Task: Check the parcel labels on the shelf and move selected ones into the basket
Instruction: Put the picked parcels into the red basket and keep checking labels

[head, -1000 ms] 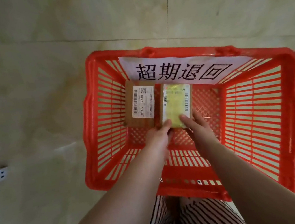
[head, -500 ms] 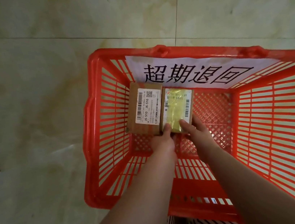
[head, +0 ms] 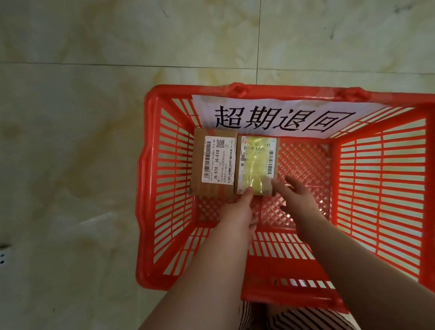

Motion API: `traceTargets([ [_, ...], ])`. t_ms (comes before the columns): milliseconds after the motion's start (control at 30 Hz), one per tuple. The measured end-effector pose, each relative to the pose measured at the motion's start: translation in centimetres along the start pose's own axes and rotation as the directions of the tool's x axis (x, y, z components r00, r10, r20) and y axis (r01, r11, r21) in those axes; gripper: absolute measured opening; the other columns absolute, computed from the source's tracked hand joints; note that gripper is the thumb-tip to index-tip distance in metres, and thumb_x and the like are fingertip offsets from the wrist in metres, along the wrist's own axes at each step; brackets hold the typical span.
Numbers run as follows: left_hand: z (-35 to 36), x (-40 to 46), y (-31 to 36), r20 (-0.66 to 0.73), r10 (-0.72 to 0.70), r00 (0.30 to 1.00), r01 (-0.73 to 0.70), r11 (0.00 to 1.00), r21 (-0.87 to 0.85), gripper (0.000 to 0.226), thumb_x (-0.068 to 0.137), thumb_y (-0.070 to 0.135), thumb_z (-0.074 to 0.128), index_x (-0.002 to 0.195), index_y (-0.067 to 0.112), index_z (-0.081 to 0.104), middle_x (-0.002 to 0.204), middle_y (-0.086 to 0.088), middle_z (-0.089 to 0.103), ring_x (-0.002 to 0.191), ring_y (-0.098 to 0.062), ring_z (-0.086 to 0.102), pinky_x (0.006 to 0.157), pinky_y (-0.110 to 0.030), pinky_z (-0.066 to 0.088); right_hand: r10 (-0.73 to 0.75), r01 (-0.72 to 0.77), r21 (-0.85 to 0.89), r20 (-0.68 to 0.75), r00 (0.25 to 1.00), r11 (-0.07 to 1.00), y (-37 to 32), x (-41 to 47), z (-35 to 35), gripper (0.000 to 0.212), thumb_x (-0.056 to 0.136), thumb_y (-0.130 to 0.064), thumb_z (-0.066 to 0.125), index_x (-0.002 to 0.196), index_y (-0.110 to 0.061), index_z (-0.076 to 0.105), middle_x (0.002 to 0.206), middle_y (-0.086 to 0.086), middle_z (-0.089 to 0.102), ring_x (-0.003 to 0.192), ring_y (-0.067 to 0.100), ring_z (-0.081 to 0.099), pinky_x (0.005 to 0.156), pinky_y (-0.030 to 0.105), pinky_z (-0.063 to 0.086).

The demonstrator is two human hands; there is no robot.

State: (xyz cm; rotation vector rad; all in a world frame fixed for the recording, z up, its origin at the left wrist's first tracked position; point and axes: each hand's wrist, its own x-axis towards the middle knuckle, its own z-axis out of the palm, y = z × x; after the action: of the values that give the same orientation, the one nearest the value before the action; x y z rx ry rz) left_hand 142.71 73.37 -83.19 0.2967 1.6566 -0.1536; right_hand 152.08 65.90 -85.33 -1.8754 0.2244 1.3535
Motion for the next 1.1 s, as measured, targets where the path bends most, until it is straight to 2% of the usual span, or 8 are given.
traceTargets([
  [100,-1.2,-4.6,0.7,0.012,0.036,0.999,-0.036,0.999,-0.012,0.045,0.087,0.038,0.068,0.118,0.007,0.058,0.115,-0.008,0.068,0.099,-0.019,0.065,0.087,-0.033,0.053,0.023,-0.023,0.006,-0.044,0.999,1.000,-2.4,-4.2,-0.2,0.050,0.090,-0.037,0.067,0.132,-0.013,0.055,0.127,0.006,0.062,0.116,0.028,0.058,0.100,0.045,0.047],
  [167,-2.8,-9.2,1.3,0.051,0.099,0.994,-0.096,0.994,-0.059,0.028,0.088,0.030,0.066,0.107,0.009,0.063,0.110,-0.004,0.068,0.096,-0.016,0.064,0.082,-0.028,0.055,0.032,-0.033,0.071,0.010,0.999,0.997,-4.9,-8.1,-0.2,0.030,0.091,-0.032,0.067,0.113,-0.012,0.064,0.113,0.006,0.069,0.110,0.027,0.064,0.093,0.039,0.051],
  [233,-5.2,-14.8,1.6,0.099,0.176,0.979,-0.161,0.976,-0.146,0.014,0.091,0.020,0.063,0.102,0.013,0.063,0.104,0.000,0.066,0.093,-0.012,0.064,0.075,-0.022,0.054,0.023,-0.037,0.109,0.129,0.991,0.993,-8.2,-13.1,0.0,0.019,0.093,-0.024,0.064,0.107,-0.012,0.066,0.104,0.006,0.073,0.102,0.023,0.070,0.081,0.033,0.056],
  [367,-11.4,-26.4,1.3,0.065,0.319,0.946,-0.259,0.860,-0.439,0.018,0.090,0.019,0.064,0.105,0.010,0.065,0.108,-0.011,0.069,0.095,-0.019,0.067,0.080,-0.027,0.055,-0.028,-0.019,0.110,0.405,0.914,0.994,-15.3,-24.9,1.9,0.016,0.098,-0.010,0.055,0.110,-0.008,0.065,0.088,0.003,0.075,0.069,0.010,0.074,0.054,0.021,0.057],
  [600,-26.1,-48.6,-3.5,-0.141,0.481,0.865,-0.408,0.513,-0.756,0.024,0.092,0.007,0.058,0.115,0.009,0.064,0.091,-0.003,0.075,0.085,-0.015,0.067,0.090,-0.031,0.052,-0.094,0.155,-0.041,0.633,0.769,0.987,-22.8,-47.2,9.0,0.027,0.087,-0.025,0.065,0.111,-0.013,0.069,0.101,0.004,0.074,0.092,0.015,0.068,0.084,0.029,0.051],
  [667,-30.5,-53.8,-6.4,-0.233,0.506,0.831,-0.471,0.415,-0.778,0.024,0.094,0.006,0.054,0.117,0.009,0.062,0.093,-0.002,0.074,0.083,-0.013,0.067,0.085,-0.027,0.053,-0.100,0.241,-0.105,0.701,0.706,0.965,-23.5,-53.3,11.4,0.041,0.080,-0.031,0.066,0.116,-0.012,0.068,0.104,0.005,0.072,0.092,0.015,0.066,0.084,0.028,0.049],
  [800,-38.9,-61.8,-13.2,-0.433,0.467,0.771,-0.565,0.186,-0.804,0.026,0.095,0.008,0.054,0.121,0.009,0.060,0.103,-0.003,0.069,0.091,-0.014,0.064,0.087,-0.027,0.051,-0.032,0.340,-0.195,0.827,0.562,0.920,-22.2,-64.0,16.9,0.022,0.095,-0.018,0.055,0.114,-0.013,0.066,0.099,0.004,0.071,0.089,0.014,0.066,0.080,0.025,0.050],
  [1100,-57.4,-72.8,-32.2,-0.718,0.335,0.610,-0.656,-0.293,-0.695,0.017,0.096,0.013,0.054,0.110,0.013,0.062,0.106,-0.003,0.068,0.095,-0.015,0.064,0.090,-0.027,0.050,0.202,0.505,-0.290,0.954,0.224,0.813,-6.5,-88.9,30.2,0.019,0.096,-0.024,0.058,0.109,-0.015,0.068,0.098,0.002,0.075,0.088,0.014,0.070,0.084,0.028,0.053],
])
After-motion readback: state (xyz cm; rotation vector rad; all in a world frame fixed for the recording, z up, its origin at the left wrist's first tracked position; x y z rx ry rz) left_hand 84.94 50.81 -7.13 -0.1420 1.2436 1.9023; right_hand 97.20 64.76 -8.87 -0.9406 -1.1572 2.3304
